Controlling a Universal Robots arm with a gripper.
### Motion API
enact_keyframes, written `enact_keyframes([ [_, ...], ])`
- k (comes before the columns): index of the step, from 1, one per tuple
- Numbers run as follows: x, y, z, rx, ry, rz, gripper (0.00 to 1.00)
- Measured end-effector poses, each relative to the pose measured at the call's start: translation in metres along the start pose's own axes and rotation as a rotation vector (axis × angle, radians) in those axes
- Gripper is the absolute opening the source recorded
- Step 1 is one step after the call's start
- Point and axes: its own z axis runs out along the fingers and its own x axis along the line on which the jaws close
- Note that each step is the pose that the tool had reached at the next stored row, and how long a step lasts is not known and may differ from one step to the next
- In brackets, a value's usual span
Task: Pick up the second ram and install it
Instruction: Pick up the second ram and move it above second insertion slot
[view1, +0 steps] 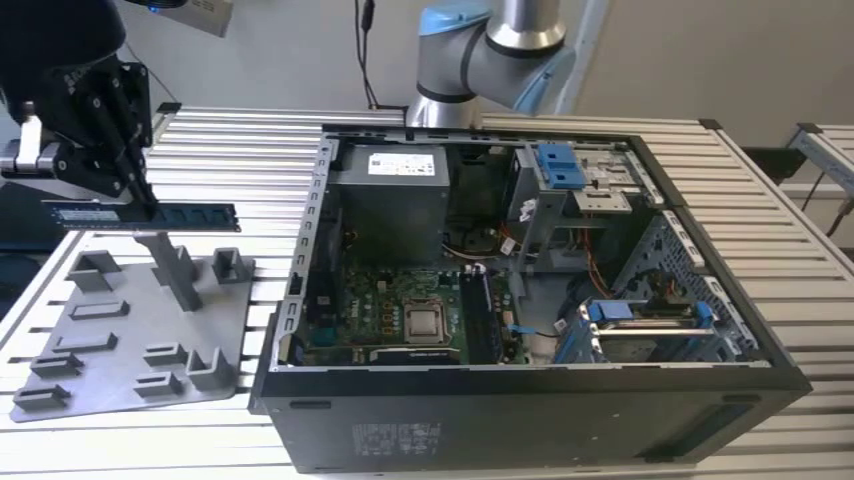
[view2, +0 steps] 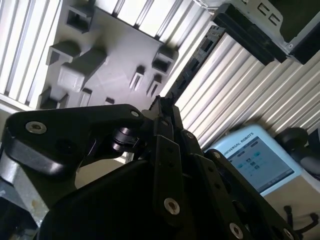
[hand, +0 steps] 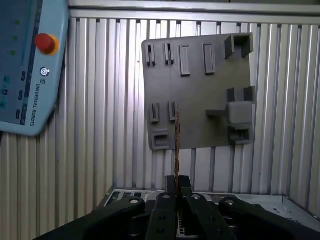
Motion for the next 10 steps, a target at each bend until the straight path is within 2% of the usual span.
enact_keyframes([
  [10, 0.0003, -0.0199, -0.0003, 0.0000, -0.0016, 0.000, 0.14],
])
